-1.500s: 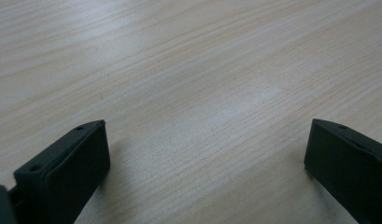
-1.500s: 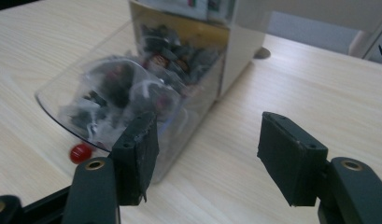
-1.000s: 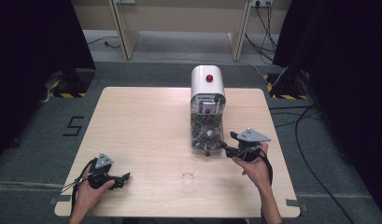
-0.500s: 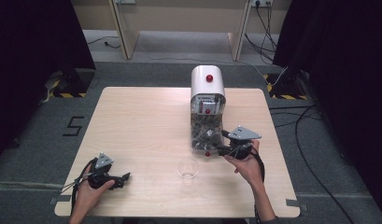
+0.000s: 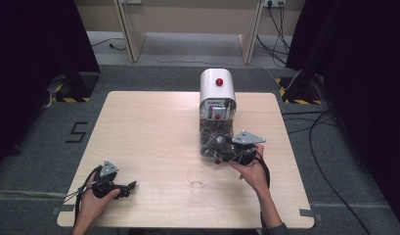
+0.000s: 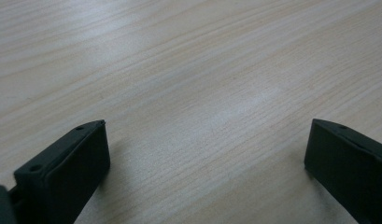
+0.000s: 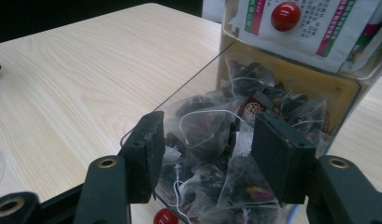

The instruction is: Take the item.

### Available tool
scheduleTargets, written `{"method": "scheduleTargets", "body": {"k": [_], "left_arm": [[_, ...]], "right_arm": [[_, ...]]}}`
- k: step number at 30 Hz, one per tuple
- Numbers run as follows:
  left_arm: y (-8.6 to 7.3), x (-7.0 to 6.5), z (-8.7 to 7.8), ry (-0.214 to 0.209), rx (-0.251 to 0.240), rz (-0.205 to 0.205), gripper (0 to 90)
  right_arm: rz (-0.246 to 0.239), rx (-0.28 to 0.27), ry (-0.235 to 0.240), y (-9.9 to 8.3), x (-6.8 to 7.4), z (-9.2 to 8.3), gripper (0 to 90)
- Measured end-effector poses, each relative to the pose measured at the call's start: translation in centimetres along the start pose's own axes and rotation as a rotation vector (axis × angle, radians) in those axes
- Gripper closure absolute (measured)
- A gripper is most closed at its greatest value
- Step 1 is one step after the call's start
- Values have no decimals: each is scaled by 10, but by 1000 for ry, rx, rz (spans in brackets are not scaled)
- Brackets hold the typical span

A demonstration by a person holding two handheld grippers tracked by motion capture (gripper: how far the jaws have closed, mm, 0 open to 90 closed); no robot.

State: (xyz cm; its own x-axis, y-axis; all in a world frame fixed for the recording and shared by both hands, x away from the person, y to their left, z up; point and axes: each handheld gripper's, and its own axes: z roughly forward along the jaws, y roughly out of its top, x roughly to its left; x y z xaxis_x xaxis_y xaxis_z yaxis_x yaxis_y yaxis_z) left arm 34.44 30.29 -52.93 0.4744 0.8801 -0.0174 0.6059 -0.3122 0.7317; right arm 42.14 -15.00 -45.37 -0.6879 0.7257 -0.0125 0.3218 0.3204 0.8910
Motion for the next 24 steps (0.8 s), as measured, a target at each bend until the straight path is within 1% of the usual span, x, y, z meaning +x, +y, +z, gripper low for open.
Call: {"method": "scheduleTargets", "body": {"k": [3,9,14,18,24], "left_arm": [[0,0,0,0,0,0,0],[0,0,0,0,-1,0,0],[0,0,0,0,-1,0,0],[0,0,0,0,0,0,0],[0,0,0,0,0,0,0]], "right_arm": [[-3,7,-1,1,0,5,457],[16,12,-7,3,-1,13,470],[26,19,-7,2,-1,19,473],[27,35,-7,-1,-2,25,478],[18,41,4,1,2,31,489]]}}
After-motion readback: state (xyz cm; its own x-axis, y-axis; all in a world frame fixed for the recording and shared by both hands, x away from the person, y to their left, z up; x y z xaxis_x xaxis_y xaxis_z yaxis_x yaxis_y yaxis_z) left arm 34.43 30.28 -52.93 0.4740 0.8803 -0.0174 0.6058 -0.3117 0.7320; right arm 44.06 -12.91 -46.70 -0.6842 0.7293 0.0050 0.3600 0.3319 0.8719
